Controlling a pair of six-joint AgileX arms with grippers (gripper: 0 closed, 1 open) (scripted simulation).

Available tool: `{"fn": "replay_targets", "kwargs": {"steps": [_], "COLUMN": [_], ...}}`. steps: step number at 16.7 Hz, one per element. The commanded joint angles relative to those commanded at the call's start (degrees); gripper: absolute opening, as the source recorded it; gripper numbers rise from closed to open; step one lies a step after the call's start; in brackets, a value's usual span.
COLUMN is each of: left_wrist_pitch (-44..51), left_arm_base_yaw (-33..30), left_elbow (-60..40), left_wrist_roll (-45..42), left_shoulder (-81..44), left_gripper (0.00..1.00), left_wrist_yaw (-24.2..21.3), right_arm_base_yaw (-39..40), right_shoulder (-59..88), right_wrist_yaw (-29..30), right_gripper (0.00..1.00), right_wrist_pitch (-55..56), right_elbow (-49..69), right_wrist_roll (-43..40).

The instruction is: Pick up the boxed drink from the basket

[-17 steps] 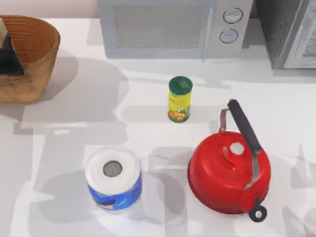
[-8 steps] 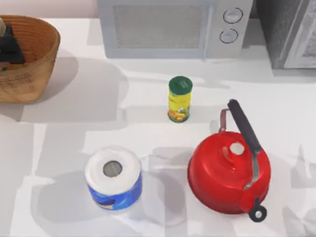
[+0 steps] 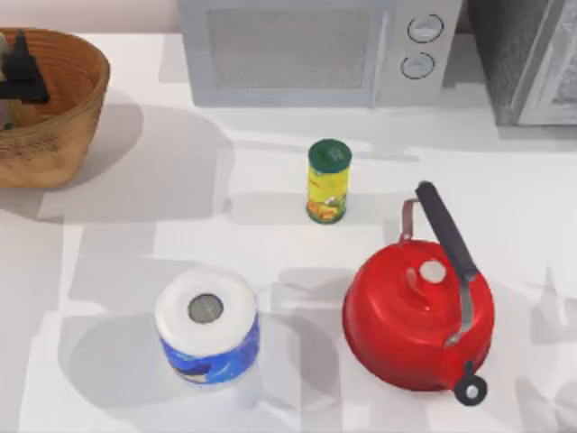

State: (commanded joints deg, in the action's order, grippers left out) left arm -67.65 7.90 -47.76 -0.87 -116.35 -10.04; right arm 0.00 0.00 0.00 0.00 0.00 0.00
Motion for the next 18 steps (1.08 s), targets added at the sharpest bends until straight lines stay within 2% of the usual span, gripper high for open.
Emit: {"fn": "replay_targets", "kwargs": {"steps": [1,14,18], "left_wrist_pitch": [0.0,0.0,0.0], "left_arm_base_yaw": [0.0,0.0,0.0], "left_elbow": [0.0,0.0,0.0], "left_wrist_roll": [0.0,0.0,0.0], "left_shoulder": [0.0,0.0,0.0], "left_gripper": [1.0,0.02,0.0], "left_wrist_yaw": [0.0,0.0,0.0], "right_arm_base_yaw": [0.0,0.0,0.0], "right_shoulder": [0.0,0.0,0.0], "right_wrist_yaw": [0.0,0.0,0.0], "right_gripper": [1.0,1.0,1.0], "right_wrist_pitch": [0.0,0.0,0.0], "right_elbow": [0.0,0.0,0.0], "right_wrist_roll": [0.0,0.0,0.0]}}
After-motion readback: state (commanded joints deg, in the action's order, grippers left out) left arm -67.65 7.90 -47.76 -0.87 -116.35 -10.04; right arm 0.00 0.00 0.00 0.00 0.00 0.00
